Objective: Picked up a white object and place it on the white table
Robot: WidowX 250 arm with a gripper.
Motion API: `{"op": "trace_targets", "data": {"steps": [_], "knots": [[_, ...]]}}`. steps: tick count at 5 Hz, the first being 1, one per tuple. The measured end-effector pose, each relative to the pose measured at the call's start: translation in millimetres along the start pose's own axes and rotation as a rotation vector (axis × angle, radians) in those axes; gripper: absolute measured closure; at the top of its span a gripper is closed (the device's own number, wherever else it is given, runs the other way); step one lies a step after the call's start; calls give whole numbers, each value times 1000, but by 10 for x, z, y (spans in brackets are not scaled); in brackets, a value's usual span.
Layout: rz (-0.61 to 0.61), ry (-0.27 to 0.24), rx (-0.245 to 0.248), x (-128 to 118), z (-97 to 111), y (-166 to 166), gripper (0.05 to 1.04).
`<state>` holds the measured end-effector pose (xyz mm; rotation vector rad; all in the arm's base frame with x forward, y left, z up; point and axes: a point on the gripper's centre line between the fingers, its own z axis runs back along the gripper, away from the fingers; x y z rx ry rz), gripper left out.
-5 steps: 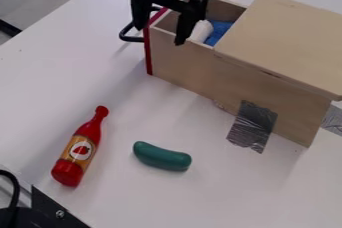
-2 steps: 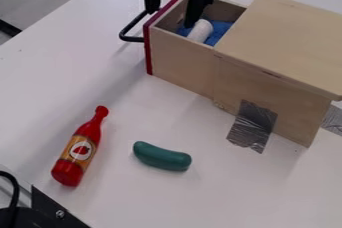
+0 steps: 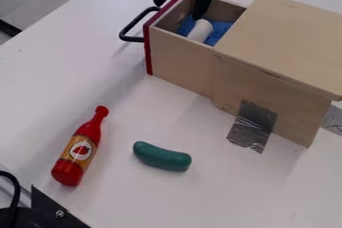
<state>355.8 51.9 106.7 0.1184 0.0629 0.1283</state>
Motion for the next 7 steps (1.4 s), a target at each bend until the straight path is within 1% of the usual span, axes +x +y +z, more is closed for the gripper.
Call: {"op": "trace_targets", "data": {"steps": [1,2,3,4,5,6,7], "knots": [[-13,-15,-9,21,8,-82,83],[-25,-11,-10,3,-14,-147,83],[-30,-5,-13,-26,-88,-165,83],[-43,-1,2,-67,-220,-116,83],[-56,-12,4,-83,-331,-74,83],[-62,-35,-3,-53,-356,-50,85],[-76,-34,-7,-23,-438,-51,87]]}}
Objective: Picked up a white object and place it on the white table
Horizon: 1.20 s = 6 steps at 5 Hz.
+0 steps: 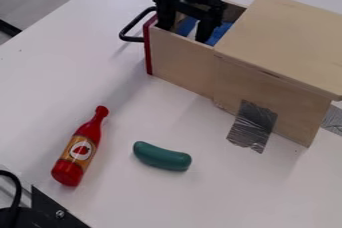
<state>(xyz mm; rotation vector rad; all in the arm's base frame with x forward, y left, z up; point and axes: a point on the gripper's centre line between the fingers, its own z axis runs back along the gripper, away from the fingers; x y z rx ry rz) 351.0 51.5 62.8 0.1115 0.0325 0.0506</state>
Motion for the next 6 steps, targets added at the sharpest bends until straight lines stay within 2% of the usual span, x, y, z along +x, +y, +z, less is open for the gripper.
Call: {"op": "trace_targets", "data": {"steps": [1,3,4,5,6], "knots": [[5,18,-1,16,-89,29,85],[16,-26,-1,297,-134,53,85],[15,-24,4,362,-190,60,120],[23,-29,-3,370,-187,55,398],[19,-15,-10,308,-166,44,609]]}}
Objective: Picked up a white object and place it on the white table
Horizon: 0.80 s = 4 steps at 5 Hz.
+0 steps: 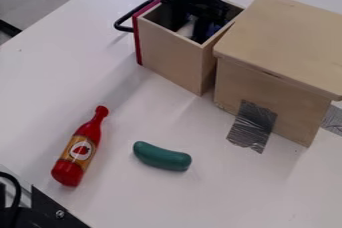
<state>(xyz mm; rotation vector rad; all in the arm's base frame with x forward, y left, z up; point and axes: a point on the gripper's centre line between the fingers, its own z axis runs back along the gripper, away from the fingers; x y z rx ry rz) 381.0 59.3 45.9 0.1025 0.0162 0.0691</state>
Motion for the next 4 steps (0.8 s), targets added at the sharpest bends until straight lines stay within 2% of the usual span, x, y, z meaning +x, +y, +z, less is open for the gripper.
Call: {"op": "trace_targets", "data": {"steps": [1,2,3,4], "knots": [[15,-22,-30,-113,130,5,611],[23,-89,-52,-229,587,28,611],[30,-127,-88,-364,953,55,611],[33,-112,-99,-531,1034,65,611]]}}
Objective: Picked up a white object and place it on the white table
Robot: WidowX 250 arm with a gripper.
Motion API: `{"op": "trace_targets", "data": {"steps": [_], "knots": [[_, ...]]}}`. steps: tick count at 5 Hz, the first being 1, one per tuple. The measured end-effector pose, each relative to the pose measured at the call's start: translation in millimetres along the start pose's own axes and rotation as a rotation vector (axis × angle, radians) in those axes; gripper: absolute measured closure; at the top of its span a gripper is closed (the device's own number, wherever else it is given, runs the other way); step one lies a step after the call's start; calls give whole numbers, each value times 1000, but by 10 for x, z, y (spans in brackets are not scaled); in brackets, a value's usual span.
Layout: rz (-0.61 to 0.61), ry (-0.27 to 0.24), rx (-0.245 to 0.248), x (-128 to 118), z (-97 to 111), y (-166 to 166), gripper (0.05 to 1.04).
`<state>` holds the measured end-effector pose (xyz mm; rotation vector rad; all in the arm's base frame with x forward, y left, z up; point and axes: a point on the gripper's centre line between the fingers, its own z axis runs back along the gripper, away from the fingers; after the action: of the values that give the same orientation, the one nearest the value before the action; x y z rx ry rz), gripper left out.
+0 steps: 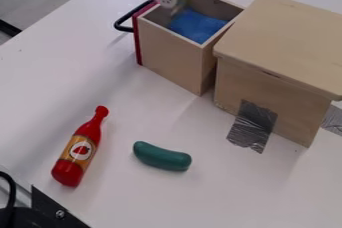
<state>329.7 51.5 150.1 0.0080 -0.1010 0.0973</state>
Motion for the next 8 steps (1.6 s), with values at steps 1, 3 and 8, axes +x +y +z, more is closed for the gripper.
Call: {"op": "trace_targets", "data": {"steps": [1,3,8], "knots": [[32,48,4,-231,-27,89,611],[55,102,69,-658,-228,257,611],[269,111,112,-1049,-610,896,611]]}}
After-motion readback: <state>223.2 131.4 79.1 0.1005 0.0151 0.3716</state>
